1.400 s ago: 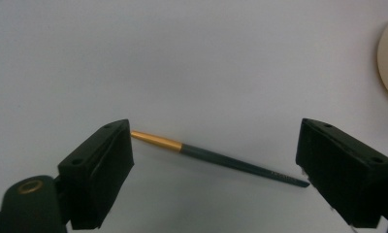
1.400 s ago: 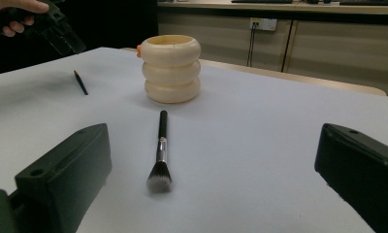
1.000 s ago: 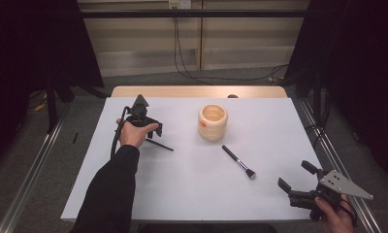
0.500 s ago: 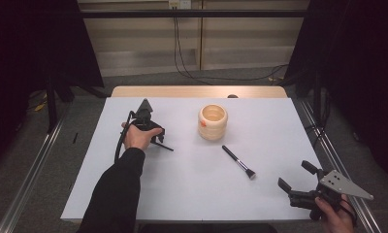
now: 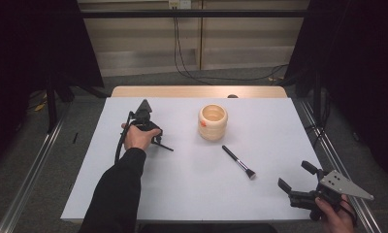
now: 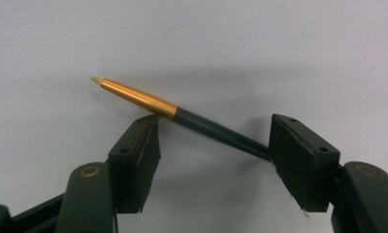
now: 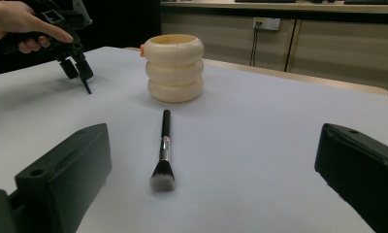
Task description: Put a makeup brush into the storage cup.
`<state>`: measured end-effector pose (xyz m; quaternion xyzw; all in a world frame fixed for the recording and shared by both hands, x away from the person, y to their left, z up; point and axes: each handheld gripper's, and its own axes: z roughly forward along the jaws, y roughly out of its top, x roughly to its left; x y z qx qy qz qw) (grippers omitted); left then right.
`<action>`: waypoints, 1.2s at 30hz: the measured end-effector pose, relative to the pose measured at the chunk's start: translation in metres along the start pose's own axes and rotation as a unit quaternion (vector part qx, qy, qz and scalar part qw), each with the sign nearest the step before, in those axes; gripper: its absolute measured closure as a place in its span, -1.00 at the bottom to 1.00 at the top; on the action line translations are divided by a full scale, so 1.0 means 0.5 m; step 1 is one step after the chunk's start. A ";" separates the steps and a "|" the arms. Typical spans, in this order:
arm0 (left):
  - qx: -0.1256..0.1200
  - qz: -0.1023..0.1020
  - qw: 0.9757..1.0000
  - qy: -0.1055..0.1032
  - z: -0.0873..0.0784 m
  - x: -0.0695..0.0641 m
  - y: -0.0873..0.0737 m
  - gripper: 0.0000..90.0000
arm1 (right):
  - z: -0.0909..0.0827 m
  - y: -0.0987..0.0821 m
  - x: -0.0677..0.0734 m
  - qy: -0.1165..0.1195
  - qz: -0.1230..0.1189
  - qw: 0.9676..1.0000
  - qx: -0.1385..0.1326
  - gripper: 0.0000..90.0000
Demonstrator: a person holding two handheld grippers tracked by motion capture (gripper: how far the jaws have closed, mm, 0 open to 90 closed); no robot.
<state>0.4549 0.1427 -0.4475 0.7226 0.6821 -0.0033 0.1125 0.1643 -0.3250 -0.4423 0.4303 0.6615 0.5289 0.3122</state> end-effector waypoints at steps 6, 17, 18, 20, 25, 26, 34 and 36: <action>0.000 0.002 1.000 0.019 0.009 -0.018 0.002 -0.51 | 0.001 0.000 0.000 0.000 -0.005 1.000 0.000 -1.00; -0.003 0.020 0.998 0.065 0.006 -0.022 -0.001 -0.01 | 0.000 0.000 0.000 0.002 -0.001 1.000 0.000 -1.00; -0.003 0.021 0.998 0.065 0.005 -0.020 -0.001 0.05 | 0.000 0.000 0.000 0.001 -0.002 1.000 0.001 -1.00; -0.001 0.035 0.997 0.065 0.004 -0.018 -0.003 0.13 | 0.000 0.000 0.000 0.002 -0.002 1.000 0.001 -1.00; -0.004 0.044 0.997 0.065 0.003 -0.017 -0.005 0.23 | 0.001 0.000 0.000 -0.001 -0.005 1.000 0.001 -1.00; -0.001 0.051 0.996 0.070 0.001 -0.014 -0.004 0.28 | 0.000 0.000 0.000 0.001 -0.003 1.000 0.002 -1.00; -0.001 0.069 0.996 0.060 -0.002 -0.006 -0.003 0.76 | 0.001 0.000 -0.001 0.003 -0.003 1.000 0.002 -1.00; -0.001 0.076 0.995 0.057 -0.002 -0.008 -0.003 0.82 | 0.001 -0.001 -0.001 0.002 -0.003 1.000 0.002 -1.00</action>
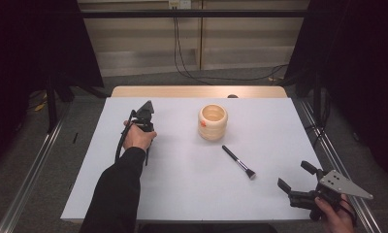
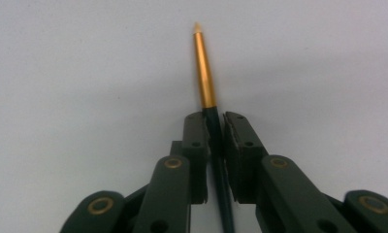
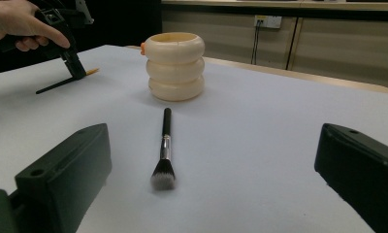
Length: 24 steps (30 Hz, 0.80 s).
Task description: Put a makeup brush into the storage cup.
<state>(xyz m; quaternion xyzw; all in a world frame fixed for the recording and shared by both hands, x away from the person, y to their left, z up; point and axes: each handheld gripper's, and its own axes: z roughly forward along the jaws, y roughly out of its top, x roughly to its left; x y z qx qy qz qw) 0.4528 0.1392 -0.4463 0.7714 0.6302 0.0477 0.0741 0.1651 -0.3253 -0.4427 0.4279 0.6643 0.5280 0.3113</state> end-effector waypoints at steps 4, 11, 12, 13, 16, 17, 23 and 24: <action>0.002 0.008 1.000 0.005 0.001 -0.002 0.001 0.86 | 0.000 0.000 0.000 -0.001 -0.001 1.000 0.002 -1.00; 0.004 0.011 1.000 -0.006 0.004 0.003 0.002 0.85 | 0.002 0.000 0.000 0.003 -0.001 1.000 0.004 -1.00; 0.007 0.017 1.000 0.000 0.004 0.000 0.003 0.86 | 0.003 0.000 0.000 0.003 -0.001 1.000 0.002 -1.00; 0.009 0.022 1.000 0.004 0.004 -0.002 0.004 0.86 | 0.003 0.000 0.000 0.003 -0.001 1.000 0.003 -1.00; 0.010 0.024 1.000 0.002 0.003 -0.002 0.004 0.86 | 0.003 0.000 0.000 0.004 -0.002 1.000 0.002 -1.00; 0.008 0.025 1.000 -0.001 0.003 0.001 0.004 0.86 | 0.002 0.000 0.000 0.003 -0.002 1.000 0.001 -1.00; -0.008 0.020 0.999 -0.025 0.001 0.014 -0.004 0.86 | 0.002 0.000 0.000 0.002 0.002 1.000 0.002 -1.00; -0.008 0.021 0.999 -0.026 0.000 0.017 -0.005 0.86 | 0.002 0.000 0.000 0.002 0.001 1.000 0.002 -1.00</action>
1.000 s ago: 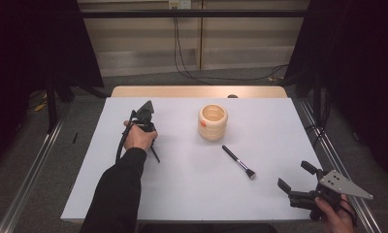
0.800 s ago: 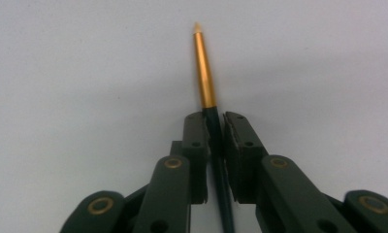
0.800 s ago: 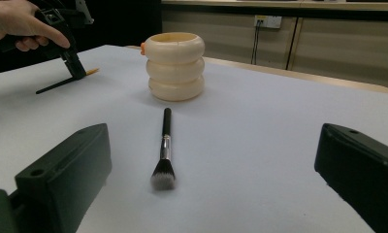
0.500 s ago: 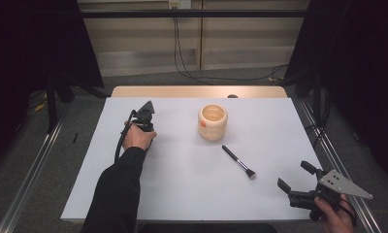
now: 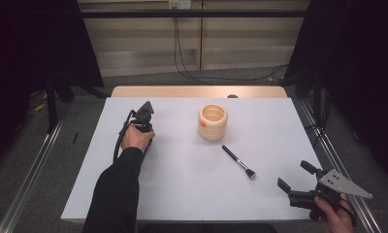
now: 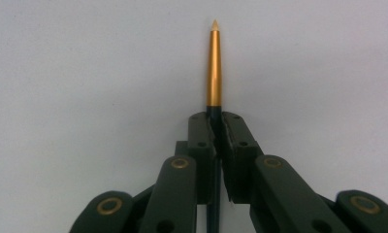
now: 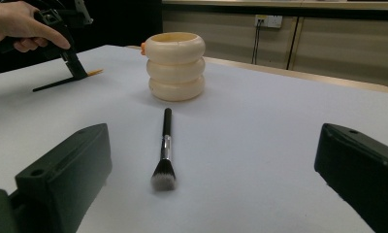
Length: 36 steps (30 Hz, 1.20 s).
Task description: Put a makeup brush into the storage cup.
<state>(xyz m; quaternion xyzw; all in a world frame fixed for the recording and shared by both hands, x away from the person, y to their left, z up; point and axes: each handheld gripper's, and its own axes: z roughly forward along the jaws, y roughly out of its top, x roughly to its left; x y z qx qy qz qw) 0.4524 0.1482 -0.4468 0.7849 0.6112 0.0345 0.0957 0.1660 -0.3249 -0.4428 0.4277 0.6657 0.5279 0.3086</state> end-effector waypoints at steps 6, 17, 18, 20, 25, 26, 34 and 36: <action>-0.018 -0.011 0.999 -0.032 -0.003 0.017 -0.008 0.87 | 0.001 0.000 0.000 -0.005 0.004 1.000 0.001 -1.00; -0.049 0.001 0.997 -0.060 -0.019 0.015 -0.016 0.86 | 0.001 0.000 0.000 -0.003 0.004 1.000 0.000 -1.00; -0.060 0.002 0.996 -0.062 -0.021 0.015 -0.017 0.86 | 0.000 0.000 -0.001 -0.003 0.004 1.000 0.000 -1.00; -0.078 0.004 0.994 -0.080 -0.025 0.021 -0.021 0.86 | 0.000 0.000 -0.002 -0.004 0.002 1.000 -0.001 -1.00; -0.115 0.012 0.989 -0.096 -0.037 0.032 -0.031 0.86 | 0.000 0.000 -0.001 -0.003 0.004 1.000 0.001 -1.00; -0.120 0.014 0.988 -0.098 -0.041 0.031 -0.033 0.86 | 0.000 0.000 0.000 -0.005 0.005 1.000 0.000 -1.00; -0.172 0.035 0.977 -0.122 -0.065 0.030 -0.051 0.86 | 0.000 0.000 -0.002 -0.007 0.002 1.000 -0.001 -1.00; -0.179 0.044 0.974 -0.130 -0.070 0.032 -0.055 0.86 | 0.000 0.000 -0.001 -0.007 0.002 1.000 -0.002 -1.00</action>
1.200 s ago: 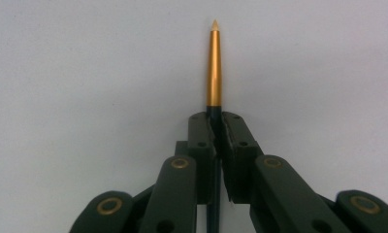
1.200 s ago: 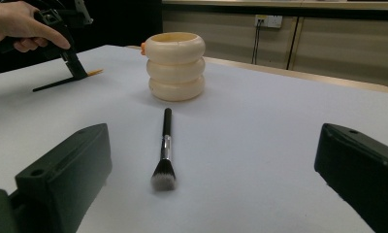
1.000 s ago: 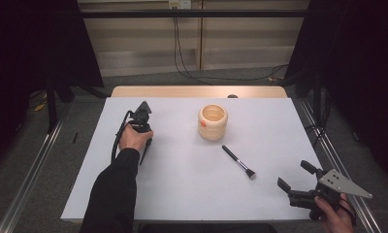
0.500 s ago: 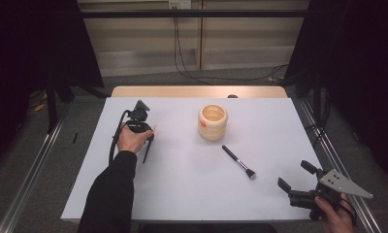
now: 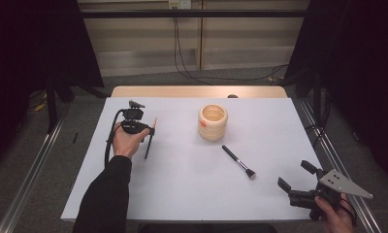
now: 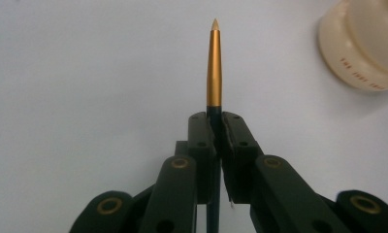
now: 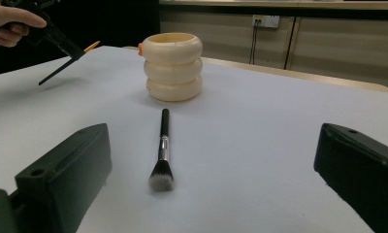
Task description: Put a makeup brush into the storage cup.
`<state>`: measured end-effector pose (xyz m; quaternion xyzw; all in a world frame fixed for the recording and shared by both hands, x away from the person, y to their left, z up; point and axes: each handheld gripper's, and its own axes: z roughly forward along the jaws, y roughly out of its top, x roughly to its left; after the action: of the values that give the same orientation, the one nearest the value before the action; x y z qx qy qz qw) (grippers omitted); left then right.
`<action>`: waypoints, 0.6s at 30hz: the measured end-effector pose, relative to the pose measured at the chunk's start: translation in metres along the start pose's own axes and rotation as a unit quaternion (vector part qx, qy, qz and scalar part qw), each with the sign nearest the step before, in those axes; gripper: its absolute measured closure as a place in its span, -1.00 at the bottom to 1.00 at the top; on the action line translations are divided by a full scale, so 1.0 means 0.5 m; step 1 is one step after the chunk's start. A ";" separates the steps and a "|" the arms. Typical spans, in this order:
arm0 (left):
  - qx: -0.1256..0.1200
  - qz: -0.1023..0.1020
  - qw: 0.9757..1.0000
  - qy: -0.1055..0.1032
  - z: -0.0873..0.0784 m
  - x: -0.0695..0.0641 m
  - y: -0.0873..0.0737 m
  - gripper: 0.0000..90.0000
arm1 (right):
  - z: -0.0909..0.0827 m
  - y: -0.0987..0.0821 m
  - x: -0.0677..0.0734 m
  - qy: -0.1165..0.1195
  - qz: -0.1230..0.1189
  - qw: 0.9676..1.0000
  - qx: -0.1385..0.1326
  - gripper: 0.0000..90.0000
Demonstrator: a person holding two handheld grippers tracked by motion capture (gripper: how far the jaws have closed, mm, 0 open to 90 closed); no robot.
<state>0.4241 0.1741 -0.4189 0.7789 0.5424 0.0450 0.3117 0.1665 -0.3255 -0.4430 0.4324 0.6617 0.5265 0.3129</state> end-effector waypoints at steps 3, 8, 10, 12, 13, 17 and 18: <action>-0.016 0.011 1.000 -0.003 -0.007 -0.003 -0.005 0.86 | -0.001 0.000 0.000 0.002 0.001 1.000 0.002 -1.00; -0.038 0.015 0.999 -0.006 -0.024 -0.004 -0.013 0.86 | 0.000 0.000 0.000 0.001 0.000 1.000 0.001 -1.00; -0.048 0.022 0.999 -0.006 -0.031 -0.006 -0.016 0.86 | 0.000 0.000 0.000 0.001 0.001 1.000 0.001 -1.00; -0.058 0.030 0.998 -0.007 -0.039 -0.008 -0.020 0.86 | -0.001 0.000 0.000 0.001 0.002 1.000 0.002 -1.00; -0.064 0.033 0.997 -0.009 -0.043 -0.009 -0.023 0.86 | 0.000 0.000 0.000 0.000 0.000 1.000 0.000 -1.00; -0.082 0.043 0.996 -0.011 -0.054 -0.014 -0.032 0.86 | 0.000 0.000 0.001 0.003 0.001 1.000 0.002 -1.00; -0.087 0.045 0.995 -0.014 -0.056 -0.015 -0.034 0.86 | 0.000 0.000 0.001 0.002 0.002 1.000 0.002 -1.00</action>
<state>0.3955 0.1834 -0.4036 0.7729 0.4963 0.0957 0.3835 0.1663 -0.3251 -0.4429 0.4335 0.6624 0.5267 0.3098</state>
